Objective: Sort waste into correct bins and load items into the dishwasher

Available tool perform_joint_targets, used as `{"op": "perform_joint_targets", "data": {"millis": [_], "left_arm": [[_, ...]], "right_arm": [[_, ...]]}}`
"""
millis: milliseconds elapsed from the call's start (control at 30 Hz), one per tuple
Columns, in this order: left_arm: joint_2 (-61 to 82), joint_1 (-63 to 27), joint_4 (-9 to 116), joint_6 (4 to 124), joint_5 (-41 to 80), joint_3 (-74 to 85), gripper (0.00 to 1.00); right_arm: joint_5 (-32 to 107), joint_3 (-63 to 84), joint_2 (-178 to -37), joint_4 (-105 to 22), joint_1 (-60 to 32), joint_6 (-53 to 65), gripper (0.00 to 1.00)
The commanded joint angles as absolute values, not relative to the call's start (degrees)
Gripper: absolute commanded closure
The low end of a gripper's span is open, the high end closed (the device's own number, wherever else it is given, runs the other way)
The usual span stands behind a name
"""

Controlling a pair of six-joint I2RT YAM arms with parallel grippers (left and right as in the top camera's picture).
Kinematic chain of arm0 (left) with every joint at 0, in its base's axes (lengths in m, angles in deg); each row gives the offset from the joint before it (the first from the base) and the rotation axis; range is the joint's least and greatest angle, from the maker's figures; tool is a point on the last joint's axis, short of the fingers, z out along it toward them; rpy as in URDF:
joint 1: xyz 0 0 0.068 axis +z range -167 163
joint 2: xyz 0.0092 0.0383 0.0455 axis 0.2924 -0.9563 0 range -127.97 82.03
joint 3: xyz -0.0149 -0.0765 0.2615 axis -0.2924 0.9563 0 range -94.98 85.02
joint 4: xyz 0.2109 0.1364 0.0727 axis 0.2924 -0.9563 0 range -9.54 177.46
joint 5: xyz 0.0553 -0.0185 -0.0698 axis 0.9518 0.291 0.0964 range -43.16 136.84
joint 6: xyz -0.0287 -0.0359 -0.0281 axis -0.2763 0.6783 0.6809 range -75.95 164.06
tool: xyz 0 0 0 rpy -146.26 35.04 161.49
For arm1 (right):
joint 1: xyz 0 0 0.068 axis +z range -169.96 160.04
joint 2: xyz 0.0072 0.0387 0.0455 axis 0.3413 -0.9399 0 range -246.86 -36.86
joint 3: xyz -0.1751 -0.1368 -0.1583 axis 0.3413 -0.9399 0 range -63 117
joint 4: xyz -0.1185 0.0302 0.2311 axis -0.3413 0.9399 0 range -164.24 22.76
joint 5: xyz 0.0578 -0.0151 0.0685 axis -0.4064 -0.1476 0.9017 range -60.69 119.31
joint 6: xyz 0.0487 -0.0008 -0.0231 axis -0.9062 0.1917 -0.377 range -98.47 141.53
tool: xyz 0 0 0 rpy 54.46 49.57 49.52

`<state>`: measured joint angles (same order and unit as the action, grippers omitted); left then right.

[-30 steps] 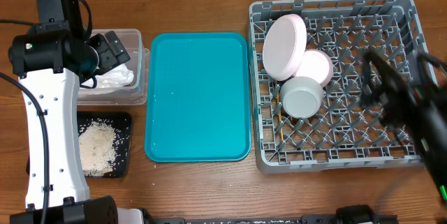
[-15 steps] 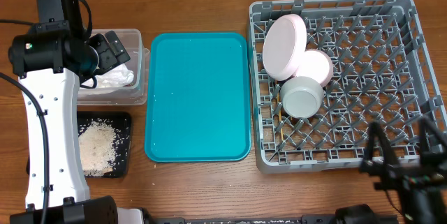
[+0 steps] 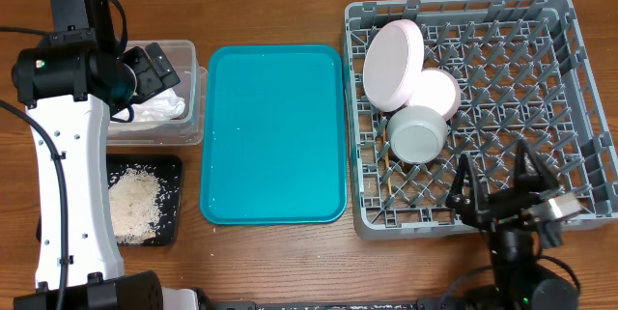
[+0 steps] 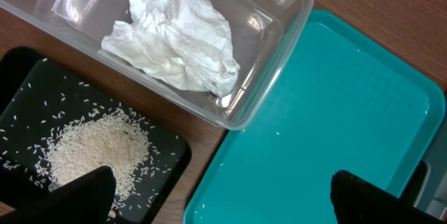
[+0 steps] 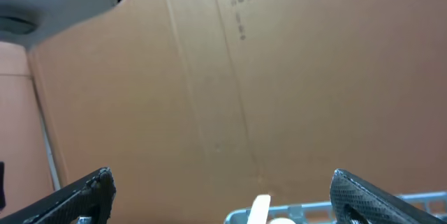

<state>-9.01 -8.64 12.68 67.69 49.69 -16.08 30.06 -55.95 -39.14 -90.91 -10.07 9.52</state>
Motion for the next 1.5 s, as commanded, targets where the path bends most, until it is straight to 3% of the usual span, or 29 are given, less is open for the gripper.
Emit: {"op": "perform_joint_targets", "data": {"millis": [0,467,767,1467], "left_arm": [[-9.04,-8.40,12.70,67.39,50.00,-17.02,0.00],[-9.04,-8.40,12.70,67.39,50.00,-17.02,0.00],[-9.06,-8.40,12.70,67.39,50.00,-17.02,0.00],[-9.04,-8.40,12.70,67.39,50.00,-17.02,0.00]], "right_arm": [[31.13,-60.80,-38.00,-94.32,-9.85,9.12,0.00],[30.48,-62.53,-37.02,-69.36,-12.41,9.60,0.00],[30.94,-62.53,-37.02,-69.60,-12.98,17.41,0.00],[30.89,-62.53,-37.02,-69.53,-12.95,17.27,0.00]]}}
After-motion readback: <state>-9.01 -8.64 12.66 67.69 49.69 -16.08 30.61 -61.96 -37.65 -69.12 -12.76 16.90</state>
